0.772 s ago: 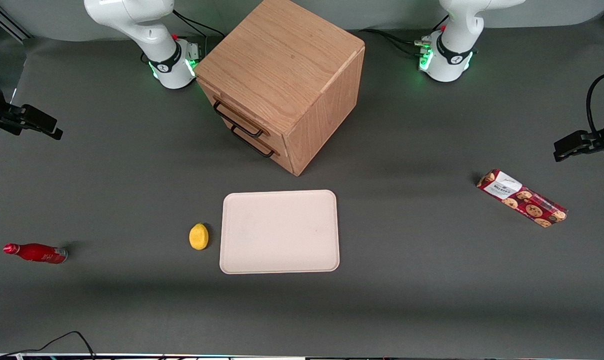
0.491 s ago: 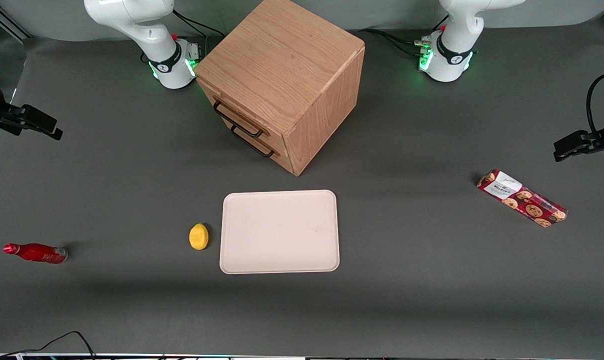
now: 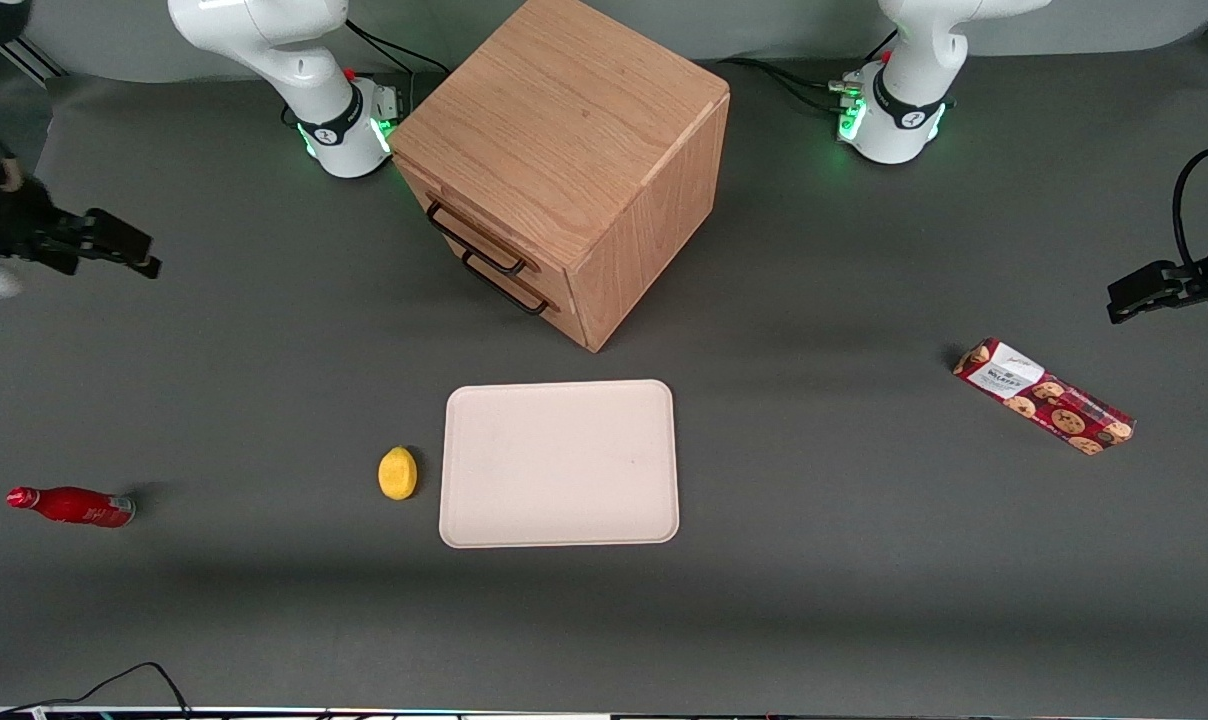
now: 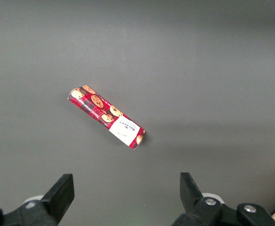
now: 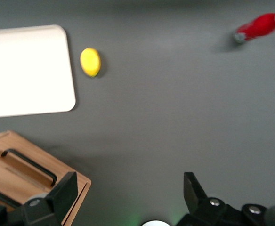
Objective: Open upper drawer
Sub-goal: 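Move the right gripper toward the upper drawer's black handle, then hook the right gripper onto the upper drawer's black bar handle, then pull the handle outward with the right gripper, sliding the drawer open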
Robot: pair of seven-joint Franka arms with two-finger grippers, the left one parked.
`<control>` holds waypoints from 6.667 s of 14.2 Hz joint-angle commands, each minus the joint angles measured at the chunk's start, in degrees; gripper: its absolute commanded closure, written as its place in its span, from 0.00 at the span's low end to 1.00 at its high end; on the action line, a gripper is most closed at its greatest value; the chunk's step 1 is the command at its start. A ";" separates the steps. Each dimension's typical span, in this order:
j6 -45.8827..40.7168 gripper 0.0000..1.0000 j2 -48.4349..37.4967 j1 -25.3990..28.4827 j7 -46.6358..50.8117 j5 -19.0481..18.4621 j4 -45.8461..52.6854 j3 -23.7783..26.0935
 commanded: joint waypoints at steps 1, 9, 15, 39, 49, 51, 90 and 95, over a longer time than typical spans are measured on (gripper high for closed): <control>0.36 0.00 -0.22 0.12 -7.84 3.95 -1.78 1.69; 5.97 0.00 -0.75 -0.14 -22.55 9.95 -8.36 10.30; 12.57 0.00 -0.40 0.30 -21.50 11.52 -14.52 18.30; 28.40 0.00 4.78 1.00 -18.16 14.25 -27.18 26.05; 30.59 0.00 7.60 1.09 -18.60 14.25 -27.18 26.05; 30.95 0.00 7.86 1.09 -18.60 14.25 -27.18 26.05; 32.09 0.00 12.35 0.91 -21.32 9.33 -19.28 12.52; 32.09 0.00 12.70 0.91 -22.73 9.33 -18.40 10.84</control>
